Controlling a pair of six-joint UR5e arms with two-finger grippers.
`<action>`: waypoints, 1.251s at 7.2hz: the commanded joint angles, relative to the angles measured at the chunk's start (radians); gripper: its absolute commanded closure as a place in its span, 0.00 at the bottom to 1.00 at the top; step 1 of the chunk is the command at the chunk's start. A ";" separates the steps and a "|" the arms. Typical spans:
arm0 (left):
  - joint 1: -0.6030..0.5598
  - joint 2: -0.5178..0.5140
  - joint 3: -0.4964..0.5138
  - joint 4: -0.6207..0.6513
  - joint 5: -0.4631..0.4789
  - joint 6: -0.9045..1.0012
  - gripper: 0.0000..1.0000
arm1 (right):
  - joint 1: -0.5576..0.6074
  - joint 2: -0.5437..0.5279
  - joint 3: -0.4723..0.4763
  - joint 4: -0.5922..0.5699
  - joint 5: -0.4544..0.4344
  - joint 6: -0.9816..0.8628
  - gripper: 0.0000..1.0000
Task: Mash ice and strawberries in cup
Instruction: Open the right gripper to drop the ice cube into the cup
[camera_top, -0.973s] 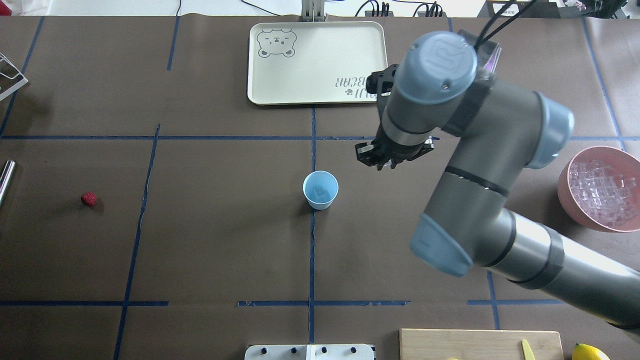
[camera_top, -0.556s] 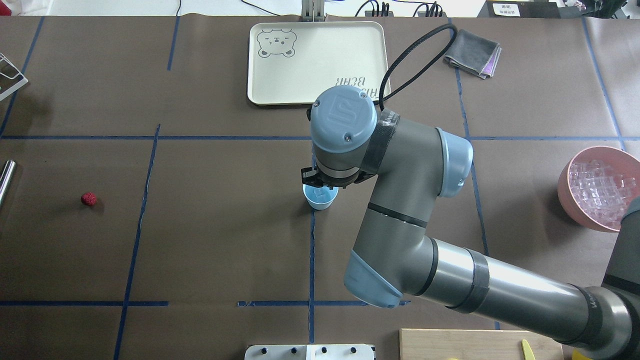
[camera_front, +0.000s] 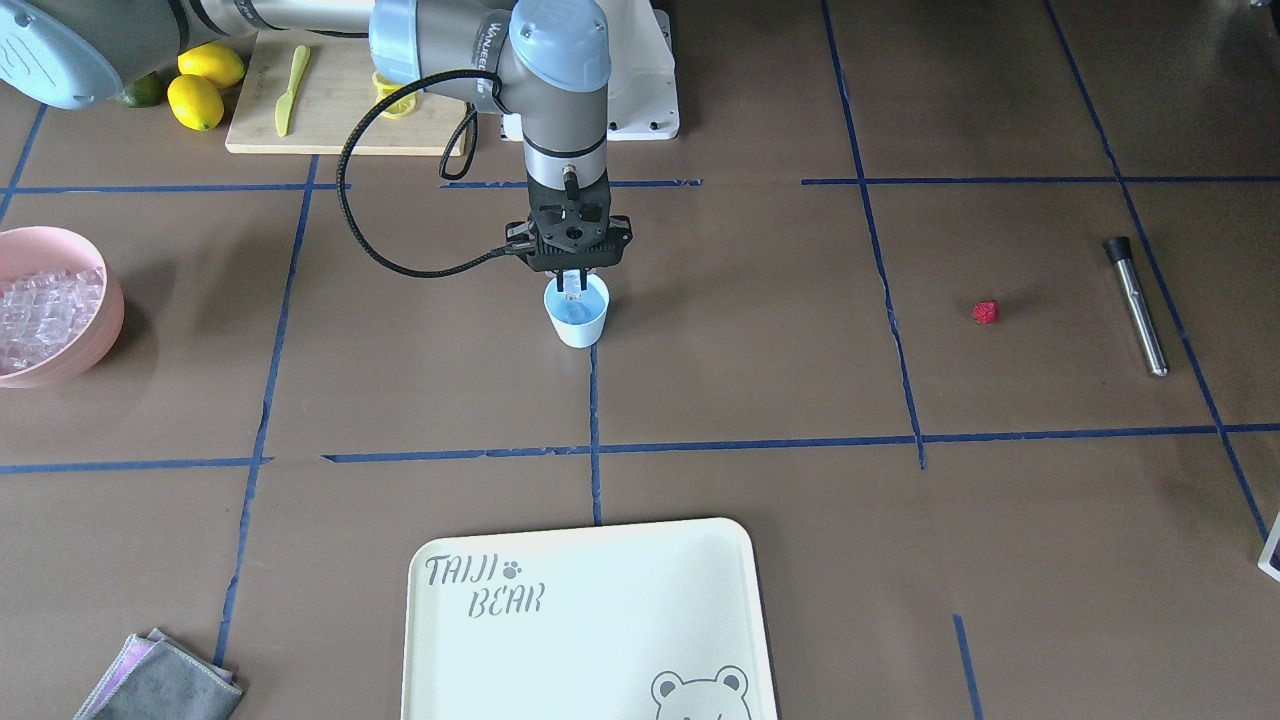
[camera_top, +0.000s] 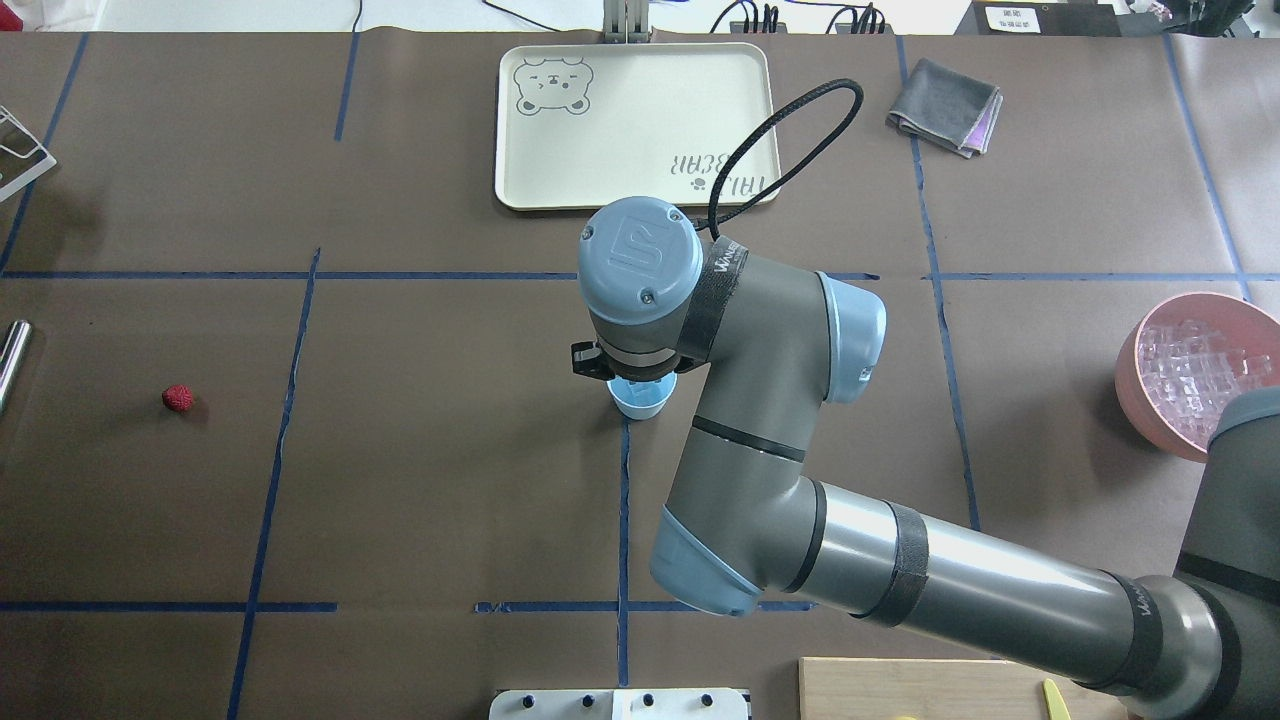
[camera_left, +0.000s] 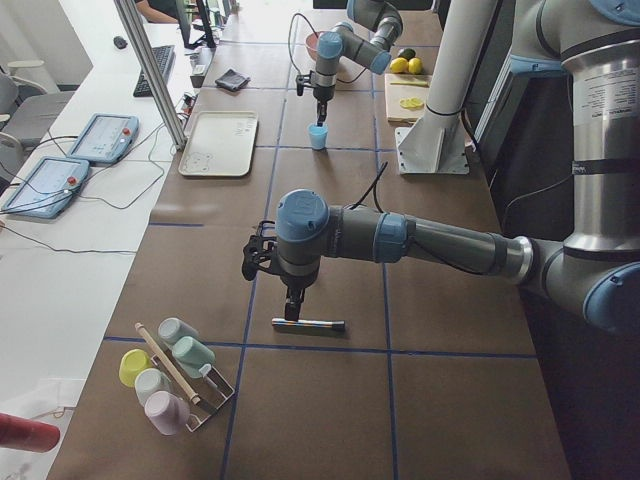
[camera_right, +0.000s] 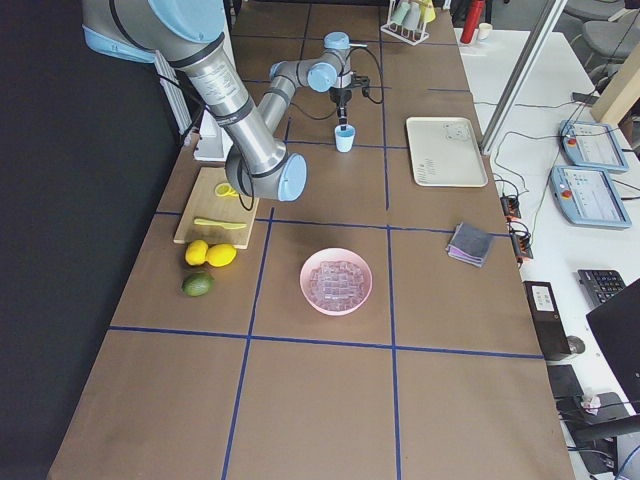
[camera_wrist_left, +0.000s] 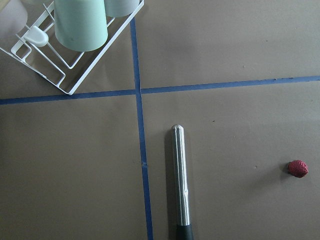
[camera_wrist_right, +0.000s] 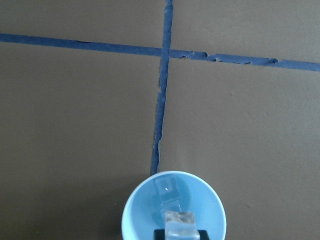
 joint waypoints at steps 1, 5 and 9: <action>0.000 -0.001 0.001 0.000 0.000 0.000 0.00 | 0.000 0.005 0.001 0.002 0.001 0.001 0.58; 0.000 -0.001 -0.002 0.000 0.000 0.000 0.00 | 0.000 0.006 0.010 0.004 0.001 0.001 0.01; 0.000 -0.001 -0.006 0.000 0.000 0.000 0.00 | 0.030 -0.008 0.083 0.004 -0.005 -0.002 0.01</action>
